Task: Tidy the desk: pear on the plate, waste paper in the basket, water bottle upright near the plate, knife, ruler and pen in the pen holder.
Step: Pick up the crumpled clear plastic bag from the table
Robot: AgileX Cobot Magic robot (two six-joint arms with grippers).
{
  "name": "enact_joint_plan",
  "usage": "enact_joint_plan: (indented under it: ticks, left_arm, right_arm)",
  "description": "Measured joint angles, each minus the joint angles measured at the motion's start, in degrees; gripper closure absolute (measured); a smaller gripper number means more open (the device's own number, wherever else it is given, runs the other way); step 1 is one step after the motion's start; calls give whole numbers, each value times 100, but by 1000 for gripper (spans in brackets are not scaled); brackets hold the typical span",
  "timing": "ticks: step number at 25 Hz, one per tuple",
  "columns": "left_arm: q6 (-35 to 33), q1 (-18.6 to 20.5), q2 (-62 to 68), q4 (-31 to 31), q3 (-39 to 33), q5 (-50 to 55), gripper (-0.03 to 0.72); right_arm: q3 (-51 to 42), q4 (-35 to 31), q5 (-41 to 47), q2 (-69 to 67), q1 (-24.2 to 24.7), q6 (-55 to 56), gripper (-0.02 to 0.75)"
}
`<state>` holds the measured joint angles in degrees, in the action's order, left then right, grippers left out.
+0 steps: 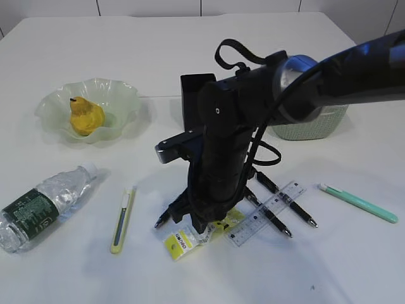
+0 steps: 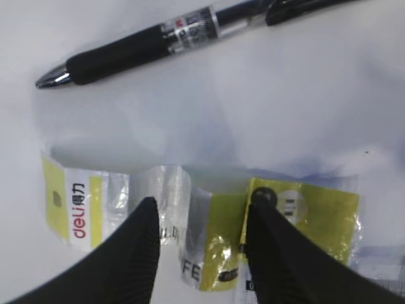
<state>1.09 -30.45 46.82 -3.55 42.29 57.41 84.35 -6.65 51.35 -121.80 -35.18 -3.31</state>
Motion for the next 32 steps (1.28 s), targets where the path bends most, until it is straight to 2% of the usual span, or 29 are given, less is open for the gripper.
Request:
enact_joint_plan:
  ticks: [6,8,15,16,22,25,27,28,32]
  left_arm:
    - [0,0,0,21,0,0,168]
    - [0,0,0,21,0,0,168]
    - [0,0,0,34,0,0,168]
    - [0,0,0,34,0,0,168]
    - [0,0,0,43,0,0,168]
    - [0,0,0,43,0,0,169]
    - [0,0,0,43,0,0,169]
    - [0,0,0,43,0,0,169]
    - [0,0,0,43,0,0,169]
  right_arm:
    - [22,0,38,-173,0,2,379]
    - [22,0,38,-183,0,2,414]
    - [44,0,48,-183,0,2,695]
    - [44,0,60,-183,0,2,712]
    - [204,0,366,-183,0,2,723]
    - [773,10,1046,-183,0,2,723]
    - [914,34,1181,-183,0,2,723]
    - [1308,58,1464,-183,0,2,723]
    - [1928,82,1772,-183,0,13,723]
